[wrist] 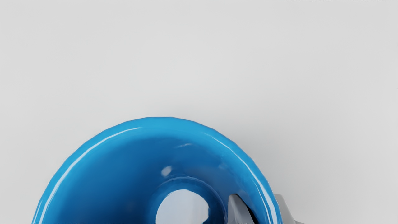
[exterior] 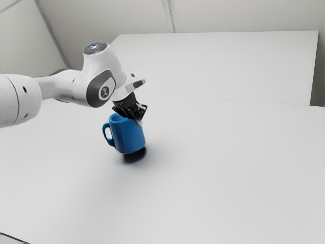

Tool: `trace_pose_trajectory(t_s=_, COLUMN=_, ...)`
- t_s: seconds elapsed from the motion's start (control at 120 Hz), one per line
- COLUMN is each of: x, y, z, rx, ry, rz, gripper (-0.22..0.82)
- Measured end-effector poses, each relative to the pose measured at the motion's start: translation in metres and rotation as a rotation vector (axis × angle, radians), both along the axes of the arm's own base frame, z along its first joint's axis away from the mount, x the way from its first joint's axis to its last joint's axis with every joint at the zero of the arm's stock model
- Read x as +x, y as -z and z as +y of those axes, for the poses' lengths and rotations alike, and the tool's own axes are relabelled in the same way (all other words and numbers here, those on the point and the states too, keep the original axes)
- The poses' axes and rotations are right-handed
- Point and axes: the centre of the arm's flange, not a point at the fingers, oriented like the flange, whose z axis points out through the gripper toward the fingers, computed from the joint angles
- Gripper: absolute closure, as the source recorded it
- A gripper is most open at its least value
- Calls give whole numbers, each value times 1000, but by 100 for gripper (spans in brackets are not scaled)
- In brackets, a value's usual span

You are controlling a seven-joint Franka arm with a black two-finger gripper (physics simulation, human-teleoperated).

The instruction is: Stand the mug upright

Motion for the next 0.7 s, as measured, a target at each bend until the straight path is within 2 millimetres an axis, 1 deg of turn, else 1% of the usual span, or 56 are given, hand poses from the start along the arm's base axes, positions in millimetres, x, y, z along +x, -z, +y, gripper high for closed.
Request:
trace_pose_trajectory(t_s=0.092, x=-11, y=2, z=-4, rx=-8, ry=-27, rz=-19, gripper=73)
trace_pose_trajectory(t_s=0.167, x=-14, y=5, z=-7, rx=-20, ry=-56, rz=-27, gripper=74)
trace_pose_trajectory(t_s=0.225, x=-17, y=11, z=-9, rx=-28, ry=-78, rz=-26, gripper=74)
trace_pose_trajectory(t_s=0.325, x=-17, y=18, z=-12, rx=-41, ry=-108, rz=-29, gripper=71)
trace_pose_trajectory(t_s=0.425, x=-14, y=28, z=-13, rx=-47, ry=-134, rz=-21, gripper=71)
trace_pose_trajectory(t_s=0.558, x=-11, y=37, z=-11, rx=-51, ry=-167, rz=-17, gripper=71)
trace_pose_trajectory(t_s=0.567, x=-11, y=37, z=-11, rx=-52, ry=-169, rz=-18, gripper=70)
trace_pose_trajectory(t_s=0.7, x=-10, y=32, z=-12, rx=-55, ry=-179, rz=-29, gripper=41)
